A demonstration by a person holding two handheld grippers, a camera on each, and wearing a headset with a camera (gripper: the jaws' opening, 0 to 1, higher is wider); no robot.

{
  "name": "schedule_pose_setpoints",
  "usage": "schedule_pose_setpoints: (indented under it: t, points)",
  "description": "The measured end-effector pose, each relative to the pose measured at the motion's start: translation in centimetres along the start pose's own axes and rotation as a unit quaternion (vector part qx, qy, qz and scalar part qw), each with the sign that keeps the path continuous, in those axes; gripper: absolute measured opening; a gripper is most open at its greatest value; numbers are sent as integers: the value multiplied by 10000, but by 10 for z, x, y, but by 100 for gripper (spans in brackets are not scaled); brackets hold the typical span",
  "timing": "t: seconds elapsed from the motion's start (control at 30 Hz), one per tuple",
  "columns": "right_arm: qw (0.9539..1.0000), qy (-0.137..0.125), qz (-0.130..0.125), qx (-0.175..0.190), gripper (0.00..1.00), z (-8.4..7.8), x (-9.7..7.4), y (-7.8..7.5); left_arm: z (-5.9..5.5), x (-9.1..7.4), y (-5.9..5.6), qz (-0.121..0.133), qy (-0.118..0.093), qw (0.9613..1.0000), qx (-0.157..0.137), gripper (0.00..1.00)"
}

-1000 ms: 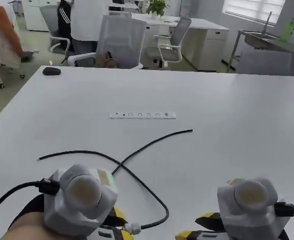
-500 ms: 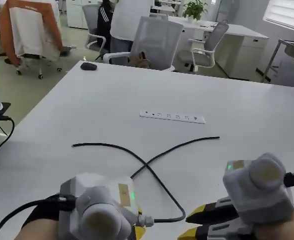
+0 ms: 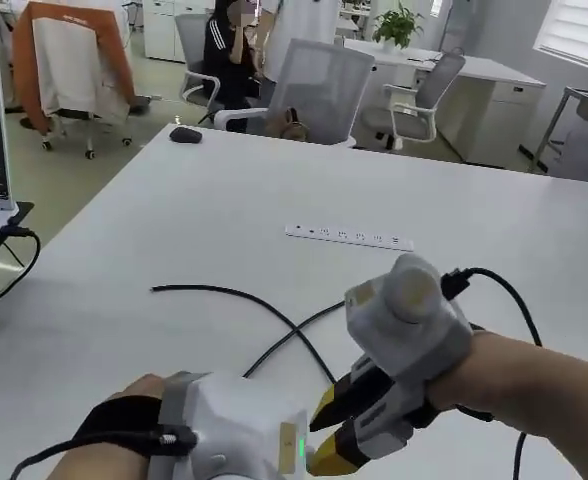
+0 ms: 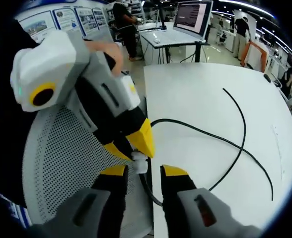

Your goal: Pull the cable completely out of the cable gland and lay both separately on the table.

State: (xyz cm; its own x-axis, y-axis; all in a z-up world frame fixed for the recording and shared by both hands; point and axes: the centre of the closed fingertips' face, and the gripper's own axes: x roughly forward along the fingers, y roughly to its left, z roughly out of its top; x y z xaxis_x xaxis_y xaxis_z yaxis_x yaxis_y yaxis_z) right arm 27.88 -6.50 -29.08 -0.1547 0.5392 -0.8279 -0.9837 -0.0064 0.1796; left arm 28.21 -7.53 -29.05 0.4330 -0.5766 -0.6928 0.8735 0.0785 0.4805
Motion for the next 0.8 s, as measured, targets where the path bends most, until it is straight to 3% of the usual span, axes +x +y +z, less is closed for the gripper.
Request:
schedule_pose_setpoints:
  t: [0.23,0.37,0.47,0.5,0.63,0.7,0.8]
  points:
    - [9986,293,353,-249,14,-6,10,7,4,1,3,52,-22,9995,314,17]
    - [9983,341,396,-257,13,-9,13,9,2,2,1,-18,22,9992,400,17]
    - [9984,377,241,-332,13,-9,15,9,1,2,0,-57,32,9993,357,17]
    - [9984,380,167,-395,13,-9,15,9,-1,0,5,-64,48,9996,260,17]
    - [9959,491,-109,-752,12,-9,15,7,0,-2,4,-213,-165,9981,-549,17]
    - [9953,471,-227,-813,12,-9,15,8,1,-3,-1,-319,-292,9934,-1058,17]
    - [9914,478,-468,-1123,12,-9,15,8,-1,-4,-2,-497,-441,9831,-1705,17]
